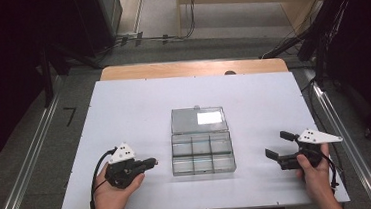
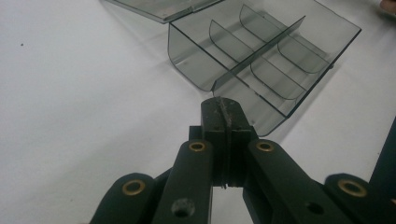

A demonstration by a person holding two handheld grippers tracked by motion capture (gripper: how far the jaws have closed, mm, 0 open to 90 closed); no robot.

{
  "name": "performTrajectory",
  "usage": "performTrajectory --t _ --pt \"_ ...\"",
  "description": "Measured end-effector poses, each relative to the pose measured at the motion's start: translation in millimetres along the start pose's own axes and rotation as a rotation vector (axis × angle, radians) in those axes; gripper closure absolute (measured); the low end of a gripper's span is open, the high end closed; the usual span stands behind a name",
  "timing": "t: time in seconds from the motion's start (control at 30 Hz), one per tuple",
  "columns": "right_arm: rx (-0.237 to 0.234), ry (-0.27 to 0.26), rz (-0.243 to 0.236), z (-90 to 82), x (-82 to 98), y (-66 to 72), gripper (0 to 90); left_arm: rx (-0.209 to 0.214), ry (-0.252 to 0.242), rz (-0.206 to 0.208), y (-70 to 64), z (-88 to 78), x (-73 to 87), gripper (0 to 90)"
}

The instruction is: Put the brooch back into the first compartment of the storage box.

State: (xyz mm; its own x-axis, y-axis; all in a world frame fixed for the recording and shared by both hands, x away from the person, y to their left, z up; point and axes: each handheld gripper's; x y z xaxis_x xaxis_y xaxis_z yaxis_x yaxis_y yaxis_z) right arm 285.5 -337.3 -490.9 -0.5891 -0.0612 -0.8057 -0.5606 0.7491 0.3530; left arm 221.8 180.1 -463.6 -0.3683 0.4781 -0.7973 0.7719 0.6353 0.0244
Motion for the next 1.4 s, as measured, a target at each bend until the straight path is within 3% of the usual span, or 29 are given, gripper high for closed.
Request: performTrajectory --t 1.4 --pt "-0.004 0.004 0.002 1.0 0.8 0.6 1.7 0.035 -0.017 0.029 1.6 16.2 -37.2 90.0"
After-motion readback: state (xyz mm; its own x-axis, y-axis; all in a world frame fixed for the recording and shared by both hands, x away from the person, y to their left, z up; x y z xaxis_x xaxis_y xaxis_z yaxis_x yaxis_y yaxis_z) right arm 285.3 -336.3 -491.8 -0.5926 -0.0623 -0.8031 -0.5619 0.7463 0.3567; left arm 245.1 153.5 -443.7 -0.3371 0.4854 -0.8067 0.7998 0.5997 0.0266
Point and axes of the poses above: each handheld gripper's, and its own axes: z roughly forward along the jaws, x roughly out of its underside, y roughly to its left, and after that the axes turned 15 degrees about z, right-handed
